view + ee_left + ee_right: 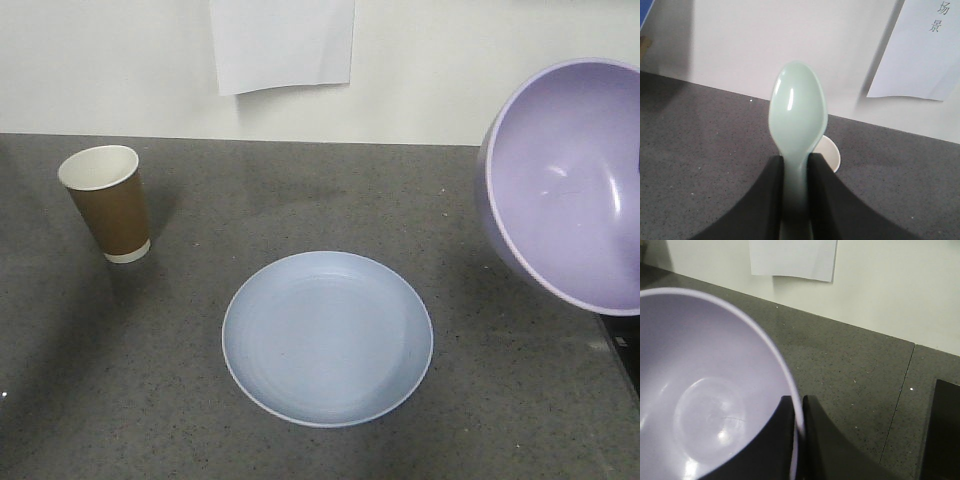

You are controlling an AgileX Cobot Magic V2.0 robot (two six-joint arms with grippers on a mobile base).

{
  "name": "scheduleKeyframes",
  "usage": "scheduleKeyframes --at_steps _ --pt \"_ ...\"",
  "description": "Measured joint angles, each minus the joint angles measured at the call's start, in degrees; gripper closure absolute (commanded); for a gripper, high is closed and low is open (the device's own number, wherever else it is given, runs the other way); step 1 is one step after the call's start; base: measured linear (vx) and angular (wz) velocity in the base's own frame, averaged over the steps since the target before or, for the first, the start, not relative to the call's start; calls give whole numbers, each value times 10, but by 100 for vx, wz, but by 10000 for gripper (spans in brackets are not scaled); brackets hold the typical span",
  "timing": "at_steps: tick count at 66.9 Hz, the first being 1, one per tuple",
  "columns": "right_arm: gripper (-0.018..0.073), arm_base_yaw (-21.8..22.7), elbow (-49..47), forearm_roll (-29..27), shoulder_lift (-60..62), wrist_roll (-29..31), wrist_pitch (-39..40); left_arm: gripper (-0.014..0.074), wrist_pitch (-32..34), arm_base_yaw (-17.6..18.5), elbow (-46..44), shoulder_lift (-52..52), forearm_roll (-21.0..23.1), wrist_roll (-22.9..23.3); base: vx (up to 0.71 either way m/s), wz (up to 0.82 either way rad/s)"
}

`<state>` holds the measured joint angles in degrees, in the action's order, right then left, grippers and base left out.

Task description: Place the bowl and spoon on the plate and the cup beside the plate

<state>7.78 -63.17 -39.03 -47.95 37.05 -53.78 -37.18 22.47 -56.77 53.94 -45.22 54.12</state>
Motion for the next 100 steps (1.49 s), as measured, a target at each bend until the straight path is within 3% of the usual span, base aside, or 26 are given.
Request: scheduleKeyframes --at_steps 100 --pt "564 0 0 0 0 0 0 603 0 0 0 0 0 0 0 0"
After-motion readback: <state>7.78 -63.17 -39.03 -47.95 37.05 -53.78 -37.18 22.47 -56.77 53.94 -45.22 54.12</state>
